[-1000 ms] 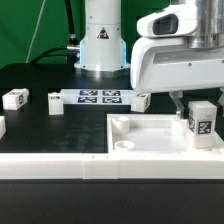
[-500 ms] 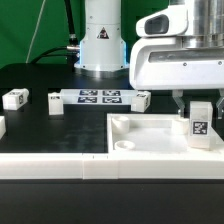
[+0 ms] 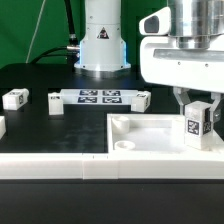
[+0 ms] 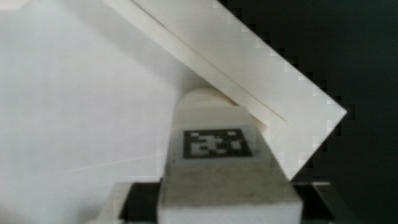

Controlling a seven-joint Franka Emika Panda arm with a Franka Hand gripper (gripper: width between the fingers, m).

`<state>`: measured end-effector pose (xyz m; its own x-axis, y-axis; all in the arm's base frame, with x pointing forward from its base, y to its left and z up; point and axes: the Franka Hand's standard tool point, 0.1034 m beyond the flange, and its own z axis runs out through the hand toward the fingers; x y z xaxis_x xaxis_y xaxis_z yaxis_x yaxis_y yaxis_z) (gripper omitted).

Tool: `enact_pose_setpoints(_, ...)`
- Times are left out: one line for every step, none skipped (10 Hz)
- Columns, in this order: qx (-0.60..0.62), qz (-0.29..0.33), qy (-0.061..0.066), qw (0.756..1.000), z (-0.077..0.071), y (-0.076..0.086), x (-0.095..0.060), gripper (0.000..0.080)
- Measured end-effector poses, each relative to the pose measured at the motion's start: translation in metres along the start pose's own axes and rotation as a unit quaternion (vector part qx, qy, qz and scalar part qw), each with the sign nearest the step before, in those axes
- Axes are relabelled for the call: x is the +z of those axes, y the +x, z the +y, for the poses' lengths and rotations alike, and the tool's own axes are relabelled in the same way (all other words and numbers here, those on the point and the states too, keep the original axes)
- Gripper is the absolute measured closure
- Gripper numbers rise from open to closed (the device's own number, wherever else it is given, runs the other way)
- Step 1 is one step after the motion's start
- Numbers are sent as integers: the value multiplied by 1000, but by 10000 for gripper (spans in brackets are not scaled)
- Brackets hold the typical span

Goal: Assemble one leg

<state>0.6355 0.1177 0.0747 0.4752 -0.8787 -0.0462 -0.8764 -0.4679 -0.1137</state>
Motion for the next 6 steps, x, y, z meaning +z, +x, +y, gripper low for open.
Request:
enact_pose_setpoints(75,0,-1,997,0,-1,0,509)
enact_pose_setpoints(126,2,-1,992,0,-1,1,509)
enact_pose_setpoints(144,1,0,990,-1,-1,1,509)
enact_pose_setpoints(189,-3,2,982,-1,-1,1,509)
enact_pose_setpoints(225,-4,2,974,-1,-2,1,509)
enact_pose_setpoints(223,-4,2,975,-1,-2,1,509)
